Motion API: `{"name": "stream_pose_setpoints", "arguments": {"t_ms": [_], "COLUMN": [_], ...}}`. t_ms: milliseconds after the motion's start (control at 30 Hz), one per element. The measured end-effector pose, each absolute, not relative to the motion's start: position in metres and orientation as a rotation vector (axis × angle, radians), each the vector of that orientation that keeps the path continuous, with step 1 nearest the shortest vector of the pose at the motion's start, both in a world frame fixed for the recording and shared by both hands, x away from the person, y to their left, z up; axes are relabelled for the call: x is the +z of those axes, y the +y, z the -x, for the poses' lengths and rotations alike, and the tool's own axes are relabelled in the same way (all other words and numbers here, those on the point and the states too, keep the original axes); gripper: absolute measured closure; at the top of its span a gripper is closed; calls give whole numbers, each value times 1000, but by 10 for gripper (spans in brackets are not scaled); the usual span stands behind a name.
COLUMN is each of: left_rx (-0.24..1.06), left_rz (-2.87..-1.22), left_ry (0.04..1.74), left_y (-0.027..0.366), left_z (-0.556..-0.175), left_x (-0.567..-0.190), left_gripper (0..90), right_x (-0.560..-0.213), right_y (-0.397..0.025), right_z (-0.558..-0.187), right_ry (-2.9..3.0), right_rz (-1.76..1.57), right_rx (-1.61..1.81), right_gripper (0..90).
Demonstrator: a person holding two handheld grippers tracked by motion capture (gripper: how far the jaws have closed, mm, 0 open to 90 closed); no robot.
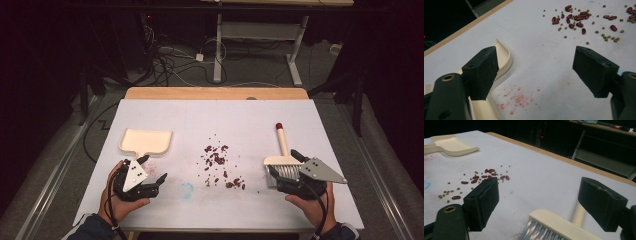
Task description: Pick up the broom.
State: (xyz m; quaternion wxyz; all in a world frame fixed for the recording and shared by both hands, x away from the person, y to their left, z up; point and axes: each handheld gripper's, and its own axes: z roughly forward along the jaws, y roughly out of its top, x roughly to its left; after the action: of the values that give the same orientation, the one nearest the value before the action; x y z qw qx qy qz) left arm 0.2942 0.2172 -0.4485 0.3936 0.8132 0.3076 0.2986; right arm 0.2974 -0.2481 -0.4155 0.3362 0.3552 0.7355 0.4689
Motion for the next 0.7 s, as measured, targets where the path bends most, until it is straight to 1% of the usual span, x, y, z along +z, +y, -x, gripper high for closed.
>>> {"name": "stream_pose_setpoints", "arguments": {"t_ms": [100, 367, 433, 567, 600, 633, 667, 700], "left_rx": [758, 748, 745, 742, 742, 740, 737, 737], "left_rz": [-2065, -2081, -2082, -2086, -2086, -2090, -2090, -2090], "left_ry": [779, 778, 782, 783, 783, 785, 787, 787], "left_y": [217, 218, 218, 216, 216, 215, 215, 215], "left_z": [-294, -292, -293, -293, -293, -293, -294, -294], "left_x": [-449, -450, -450, -451, -451, -451, -451, -451], "left_gripper": [203, 203, 203, 203, 203, 203, 203, 203], "right_x": [-416, -412, -408, -399, -399, -398, -400, -400], "right_y": [-248, -252, -255, -267, -267, -274, -277, -277], "right_z": [-299, -316, -324, -356, -356, -375, -384, -384], "right_ry": [1932, 1971, 1979, 2011, 2011, 2036, 2063, 2063], "right_rz": [-932, -997, -1062, -1207, -1207, -1304, -1341, -1341], "right_rx": [1183, 1075, 1045, 912, 912, 862, 850, 850], "right_gripper": [179, 221, 230, 245, 245, 246, 256, 256]}}
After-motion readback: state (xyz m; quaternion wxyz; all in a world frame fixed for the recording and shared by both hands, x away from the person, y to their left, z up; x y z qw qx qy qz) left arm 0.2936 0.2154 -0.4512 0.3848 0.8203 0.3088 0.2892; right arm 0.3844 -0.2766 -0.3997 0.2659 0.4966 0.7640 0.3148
